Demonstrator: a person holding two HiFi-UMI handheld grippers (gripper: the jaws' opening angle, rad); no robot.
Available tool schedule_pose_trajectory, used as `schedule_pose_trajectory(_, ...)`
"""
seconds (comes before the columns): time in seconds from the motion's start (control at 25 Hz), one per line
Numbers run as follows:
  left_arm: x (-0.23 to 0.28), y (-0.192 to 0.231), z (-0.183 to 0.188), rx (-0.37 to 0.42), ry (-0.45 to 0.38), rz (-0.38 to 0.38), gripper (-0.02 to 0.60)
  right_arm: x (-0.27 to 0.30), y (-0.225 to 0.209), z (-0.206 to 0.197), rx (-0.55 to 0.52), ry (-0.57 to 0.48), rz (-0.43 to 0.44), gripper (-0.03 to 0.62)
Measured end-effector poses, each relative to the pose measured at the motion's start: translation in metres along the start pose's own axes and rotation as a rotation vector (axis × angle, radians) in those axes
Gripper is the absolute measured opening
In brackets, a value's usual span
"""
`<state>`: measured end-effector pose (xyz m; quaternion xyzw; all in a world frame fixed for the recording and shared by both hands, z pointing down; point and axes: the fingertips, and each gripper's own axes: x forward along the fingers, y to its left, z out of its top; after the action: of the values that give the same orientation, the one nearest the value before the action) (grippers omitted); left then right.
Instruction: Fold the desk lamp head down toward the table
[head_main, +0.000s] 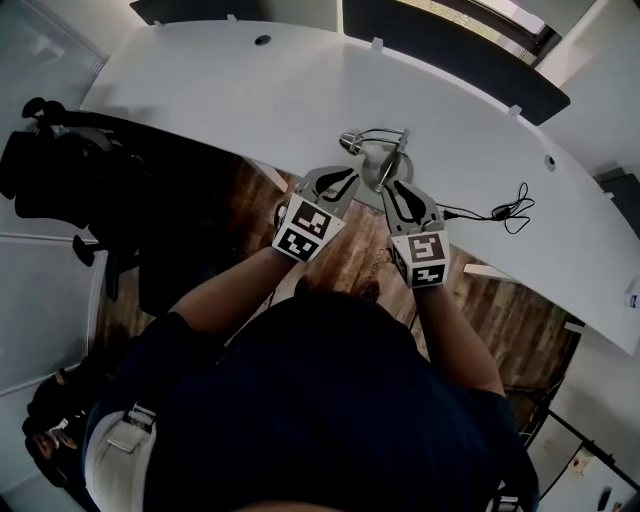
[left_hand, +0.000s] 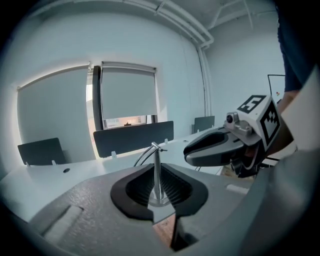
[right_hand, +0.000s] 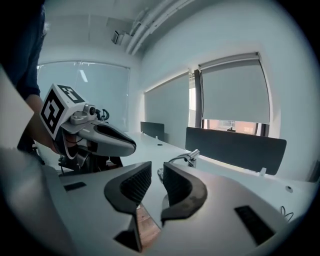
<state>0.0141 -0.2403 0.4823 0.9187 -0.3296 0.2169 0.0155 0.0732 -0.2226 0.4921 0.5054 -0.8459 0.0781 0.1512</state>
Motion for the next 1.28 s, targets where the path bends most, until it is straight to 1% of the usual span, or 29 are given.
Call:
schedule_pose_trajectory(0.12, -0.03, -0.016, 0.021, -0.011, -0.058, -0.034, 0.034, -0.018, 0.028, 0.013, 0.016, -0.028, 0.046, 0.064)
schedule_pose_trajectory(0.2, -0.049, -0.026, 0.038, -0.038, -0.097, -0.06, 0.028, -0.029, 0.04, 0.025, 0.034, -0.053, 0.064, 0.054)
schedule_pose_trajectory(0.28, -0.064, -0.036, 0.048, -0.036, -0.121, -0.093, 0.015, -0.042, 0.047, 0.036, 0.05, -0.084, 0.072, 0.041)
schedule_pose_trajectory(0.36, -0.076, -0.042, 0.051, -0.017, -0.133, -0.123, 0.008, -0.054, 0.053, 0.045, 0.065, -0.11, 0.081, 0.034)
schedule_pose_trajectory(0.44, -0.085, -0.046, 0.055, -0.017, -0.15, -0.14, 0.008, -0.063, 0.058, 0.052, 0.079, -0.13, 0.088, 0.026)
schedule_pose_trajectory(0.52, -0.091, -0.048, 0.058, -0.028, -0.184, -0.148, 0.007, -0.067, 0.061, 0.054, 0.074, -0.14, 0.087, 0.018)
schedule_pose_trajectory(0.64, -0.096, -0.051, 0.051, -0.065, -0.227, -0.149, 0.006, -0.067, 0.067, 0.043, 0.056, -0.141, 0.075, 0.012)
schedule_pose_trajectory(0.76, -0.098, -0.056, 0.041, -0.08, -0.219, -0.159, 0.006, -0.068, 0.074, 0.031, 0.058, -0.141, 0.083, 0.011)
schedule_pose_trajectory(0.92, -0.098, -0.061, 0.041, -0.074, -0.222, -0.169, 0.006, -0.07, 0.077, 0.033, 0.051, -0.147, 0.086, 0.011)
schedule_pose_trajectory(1.12, -0.099, -0.065, 0.042, -0.049, -0.23, -0.171, 0.006, -0.068, 0.08, 0.032, 0.04, -0.141, 0.082, 0.011)
schedule_pose_trajectory(1.28, -0.099, -0.063, 0.041, -0.032, -0.215, -0.165, 0.006, -0.068, 0.08, 0.033, 0.04, -0.142, 0.092, 0.011)
